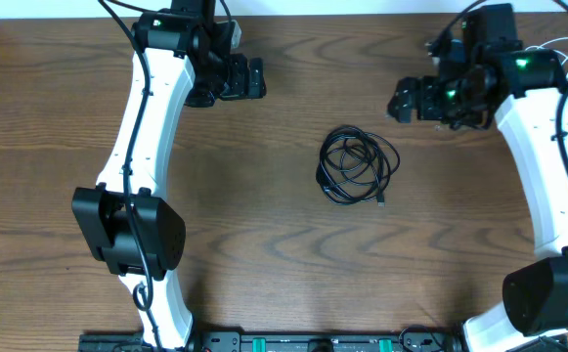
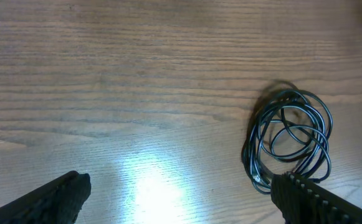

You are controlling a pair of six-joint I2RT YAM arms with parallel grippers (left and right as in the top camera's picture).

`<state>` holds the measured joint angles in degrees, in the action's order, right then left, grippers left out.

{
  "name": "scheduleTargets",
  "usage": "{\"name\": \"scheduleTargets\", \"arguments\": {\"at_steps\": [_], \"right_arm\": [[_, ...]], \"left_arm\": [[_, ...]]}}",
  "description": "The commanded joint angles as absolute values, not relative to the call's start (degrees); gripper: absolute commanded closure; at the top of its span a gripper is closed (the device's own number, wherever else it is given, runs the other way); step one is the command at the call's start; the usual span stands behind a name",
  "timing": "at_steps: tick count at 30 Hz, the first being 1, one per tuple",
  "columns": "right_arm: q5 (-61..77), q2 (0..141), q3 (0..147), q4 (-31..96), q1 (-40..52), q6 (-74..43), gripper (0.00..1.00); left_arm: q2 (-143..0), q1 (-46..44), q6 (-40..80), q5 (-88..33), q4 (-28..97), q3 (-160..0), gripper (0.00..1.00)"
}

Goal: Untangle cables
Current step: 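Raise both grippers and move them toward the black cable coil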

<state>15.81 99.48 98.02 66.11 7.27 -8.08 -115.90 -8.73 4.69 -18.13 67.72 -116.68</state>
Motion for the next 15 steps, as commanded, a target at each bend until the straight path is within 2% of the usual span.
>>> {"name": "scheduleTargets", "arguments": {"at_steps": [1,15], "right_arm": [[16.7,100.1,97.7,66.4,8.8,-8.3,0.01],[18.6,100.1,97.7,72.4,9.7,-8.3,0.01]], "left_arm": [[-115.9,-8.6,4.8,-18.7,68.1,-115.5,0.03],[-115.9,-8.6,2.0,-18.8,71.4,-115.4,0.02]]}}
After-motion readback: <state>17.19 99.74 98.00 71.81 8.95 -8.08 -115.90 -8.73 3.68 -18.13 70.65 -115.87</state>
